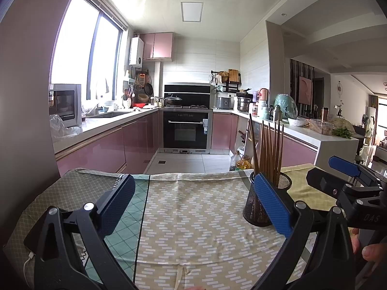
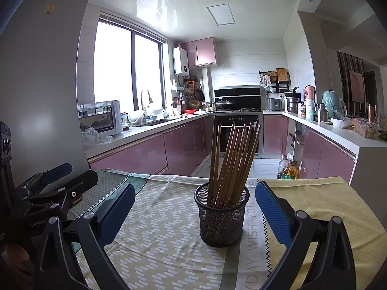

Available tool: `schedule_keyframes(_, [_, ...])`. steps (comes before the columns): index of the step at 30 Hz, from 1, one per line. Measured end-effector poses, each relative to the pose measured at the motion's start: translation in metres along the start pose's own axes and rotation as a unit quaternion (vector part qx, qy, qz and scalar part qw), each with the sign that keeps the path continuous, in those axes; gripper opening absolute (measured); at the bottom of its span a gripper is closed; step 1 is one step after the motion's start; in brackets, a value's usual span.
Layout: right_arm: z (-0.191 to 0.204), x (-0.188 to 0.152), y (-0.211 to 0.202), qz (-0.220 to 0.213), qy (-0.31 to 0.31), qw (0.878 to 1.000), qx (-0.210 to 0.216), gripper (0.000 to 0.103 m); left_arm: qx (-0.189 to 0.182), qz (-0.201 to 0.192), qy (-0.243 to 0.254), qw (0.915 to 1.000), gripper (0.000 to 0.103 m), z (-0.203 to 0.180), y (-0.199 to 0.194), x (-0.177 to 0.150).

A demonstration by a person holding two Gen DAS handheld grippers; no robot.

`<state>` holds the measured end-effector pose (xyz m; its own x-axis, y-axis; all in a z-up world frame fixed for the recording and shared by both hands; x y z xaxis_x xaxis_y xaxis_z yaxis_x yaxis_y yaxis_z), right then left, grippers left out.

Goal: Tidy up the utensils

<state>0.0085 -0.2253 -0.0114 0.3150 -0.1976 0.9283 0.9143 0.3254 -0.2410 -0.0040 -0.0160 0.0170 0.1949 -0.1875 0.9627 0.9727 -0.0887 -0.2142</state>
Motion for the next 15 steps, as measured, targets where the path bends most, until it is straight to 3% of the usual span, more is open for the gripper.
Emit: schedule_keyframes(15, [0.0012, -0.0013, 0.0002, -0.001, 0.000, 1.000, 0.002, 0.096, 0.000, 0.000, 0.000, 1.0000, 0.097, -0.0004, 0.0002, 0.0005])
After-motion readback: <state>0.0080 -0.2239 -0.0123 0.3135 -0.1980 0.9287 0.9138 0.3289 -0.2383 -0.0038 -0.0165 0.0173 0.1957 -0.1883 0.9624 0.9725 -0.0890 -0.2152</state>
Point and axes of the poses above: each gripper's, at about its wrist camera, not at the fingertips, and y roughly the way its jaws point, z to its left, x to its top, the point moved 2 cm from there along y, roughly the way its jaws point, and after that the axes turned 11 degrees about y, right-handed, at the moved point
